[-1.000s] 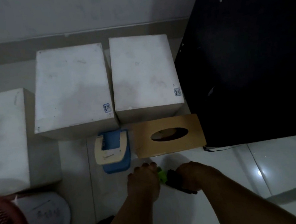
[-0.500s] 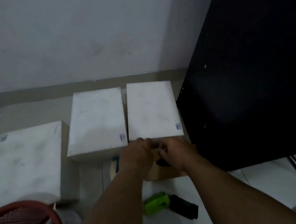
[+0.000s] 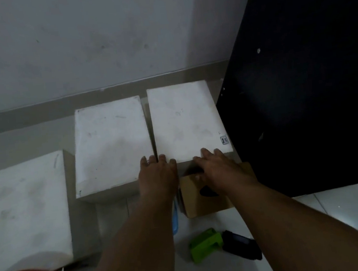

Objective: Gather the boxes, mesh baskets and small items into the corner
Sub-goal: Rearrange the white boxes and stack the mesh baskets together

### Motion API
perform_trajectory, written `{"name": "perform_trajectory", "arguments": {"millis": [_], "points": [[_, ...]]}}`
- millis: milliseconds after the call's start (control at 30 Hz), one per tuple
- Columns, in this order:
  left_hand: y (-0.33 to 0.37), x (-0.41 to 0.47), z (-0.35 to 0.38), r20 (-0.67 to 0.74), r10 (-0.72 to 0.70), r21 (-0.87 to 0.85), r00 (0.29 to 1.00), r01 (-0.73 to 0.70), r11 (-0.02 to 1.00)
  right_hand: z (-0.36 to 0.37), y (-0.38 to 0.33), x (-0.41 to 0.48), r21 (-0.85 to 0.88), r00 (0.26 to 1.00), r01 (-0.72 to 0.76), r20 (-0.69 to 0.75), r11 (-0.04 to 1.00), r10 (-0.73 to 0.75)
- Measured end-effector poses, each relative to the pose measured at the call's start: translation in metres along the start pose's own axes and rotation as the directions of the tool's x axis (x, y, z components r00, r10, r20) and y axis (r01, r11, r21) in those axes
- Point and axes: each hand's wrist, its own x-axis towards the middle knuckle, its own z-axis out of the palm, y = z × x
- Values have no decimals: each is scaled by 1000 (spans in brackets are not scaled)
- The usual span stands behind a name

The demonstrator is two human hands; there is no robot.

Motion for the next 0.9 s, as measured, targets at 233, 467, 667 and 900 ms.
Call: {"name": "perform_trajectory", "arguments": {"millis": [233,467,667,900], "points": [[2,6,-6,-34,17,-132,999,-21,991,0,3,2,19,999,-16,-27,1000,16],[8,17,-12,-132,-50,-216,990,21,976,3,17,12,18,999,-16,35,1000,15],[12,32,-17,-191,-48,-208,980,7,978,2,33,30,10,996,-29,84,1000,28],[17,78,-35,-257,-39,-104,966,13,994,-31,47,62,23,989,-67,135,997,64]]}}
